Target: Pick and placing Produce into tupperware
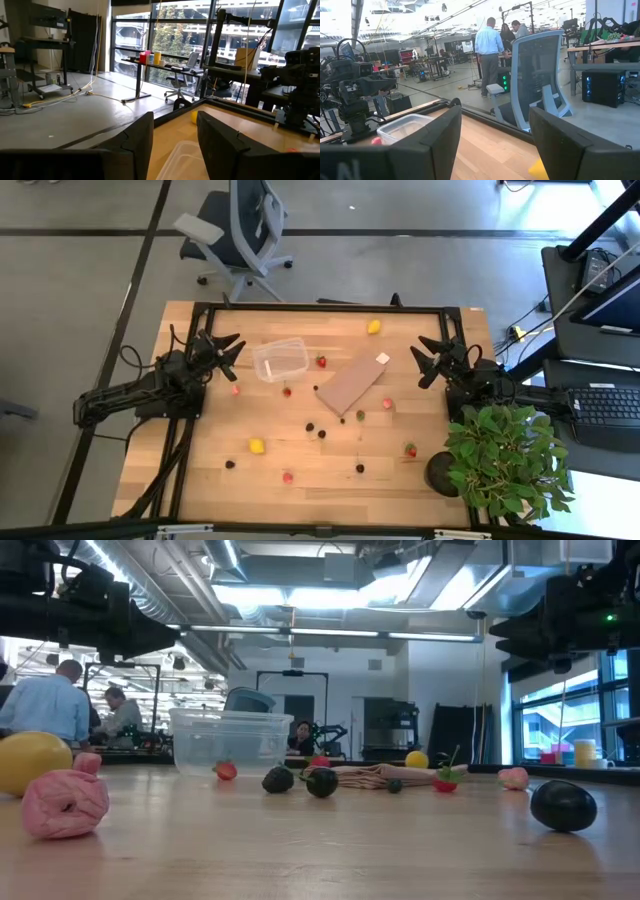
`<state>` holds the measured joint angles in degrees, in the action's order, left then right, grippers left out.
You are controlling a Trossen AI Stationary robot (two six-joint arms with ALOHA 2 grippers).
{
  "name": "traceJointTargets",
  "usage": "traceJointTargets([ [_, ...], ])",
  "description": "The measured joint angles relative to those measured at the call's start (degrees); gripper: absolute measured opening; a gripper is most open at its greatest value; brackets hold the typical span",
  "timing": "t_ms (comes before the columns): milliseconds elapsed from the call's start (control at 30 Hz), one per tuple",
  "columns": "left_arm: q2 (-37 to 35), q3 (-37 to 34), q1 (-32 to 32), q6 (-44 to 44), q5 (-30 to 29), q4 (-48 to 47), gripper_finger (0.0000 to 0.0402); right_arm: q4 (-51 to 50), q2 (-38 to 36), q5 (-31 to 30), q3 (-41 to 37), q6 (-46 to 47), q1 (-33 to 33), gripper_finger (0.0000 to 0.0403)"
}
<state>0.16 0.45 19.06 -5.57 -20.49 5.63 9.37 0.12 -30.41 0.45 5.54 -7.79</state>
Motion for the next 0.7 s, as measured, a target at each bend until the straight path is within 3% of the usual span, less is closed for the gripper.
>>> traceJointTargets([
  [700, 0.0, 0.0, 0.01, 1.39, -2.54, 0.78, 0.0143, 0.04, 0.02, 0.0, 0.0, 0.0, -0.02, 0.0234],
])
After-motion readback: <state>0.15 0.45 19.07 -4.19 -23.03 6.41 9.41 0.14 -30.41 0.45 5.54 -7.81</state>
